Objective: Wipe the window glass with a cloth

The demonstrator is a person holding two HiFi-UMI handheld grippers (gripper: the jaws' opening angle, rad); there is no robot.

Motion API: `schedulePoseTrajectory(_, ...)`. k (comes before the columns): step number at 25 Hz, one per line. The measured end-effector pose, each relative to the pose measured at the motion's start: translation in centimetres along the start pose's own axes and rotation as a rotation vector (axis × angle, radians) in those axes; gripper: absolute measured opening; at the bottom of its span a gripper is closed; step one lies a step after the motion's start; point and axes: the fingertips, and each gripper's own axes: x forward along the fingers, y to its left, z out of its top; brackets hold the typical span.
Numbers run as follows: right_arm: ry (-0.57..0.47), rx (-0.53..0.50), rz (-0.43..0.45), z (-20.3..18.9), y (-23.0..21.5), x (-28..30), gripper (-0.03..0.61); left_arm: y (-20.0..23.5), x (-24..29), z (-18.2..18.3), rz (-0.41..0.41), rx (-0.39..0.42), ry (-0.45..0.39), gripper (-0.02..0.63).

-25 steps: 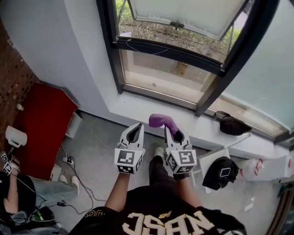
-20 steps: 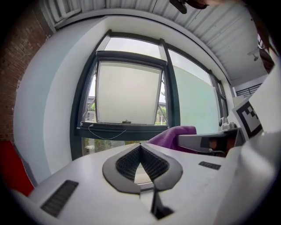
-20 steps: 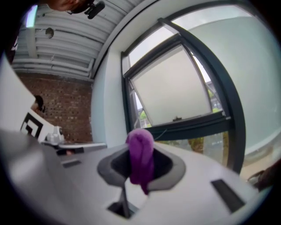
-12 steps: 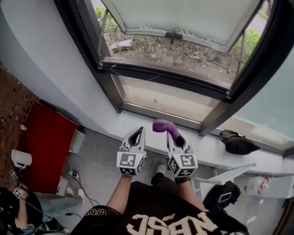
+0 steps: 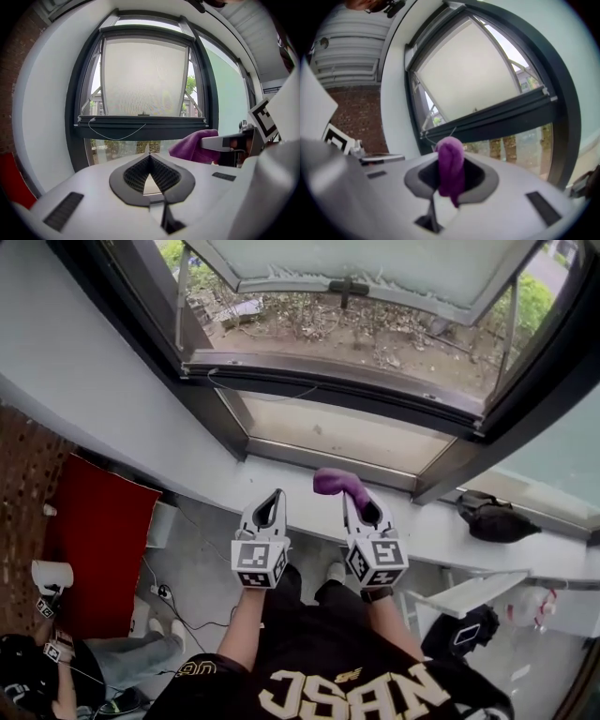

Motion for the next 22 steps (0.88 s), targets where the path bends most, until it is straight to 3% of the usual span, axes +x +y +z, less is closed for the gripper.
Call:
schedulePoseTrajectory(7, -0.013, 0.021, -0.072, -0.5, -0.9, 2.2, 0.078, 0.4, 3.5, 0.0, -0.101, 0.018, -0.019, 0.009)
schedulePoseTrajectory(12, -0.013, 0.022, -0.096, -1.6, 0.7, 6.2, 0.078, 3.7, 4.5, 0.2, -0.164, 0.042, -0.036, 0.009)
schedulePoseTrajectory(16, -0.03, 0.02, -0.072, -3.1, 4.3, 13.2, 0.078, 10.5, 5.0, 0.0, -0.132, 0.071, -0.069, 0.009)
schedulePoseTrajectory(22, -0.014, 0.136, 0.035, -7.7, 11.6, 27.3, 0.078, 22.0, 4.9, -2.7, -0.114, 0.042, -0.092, 0.009)
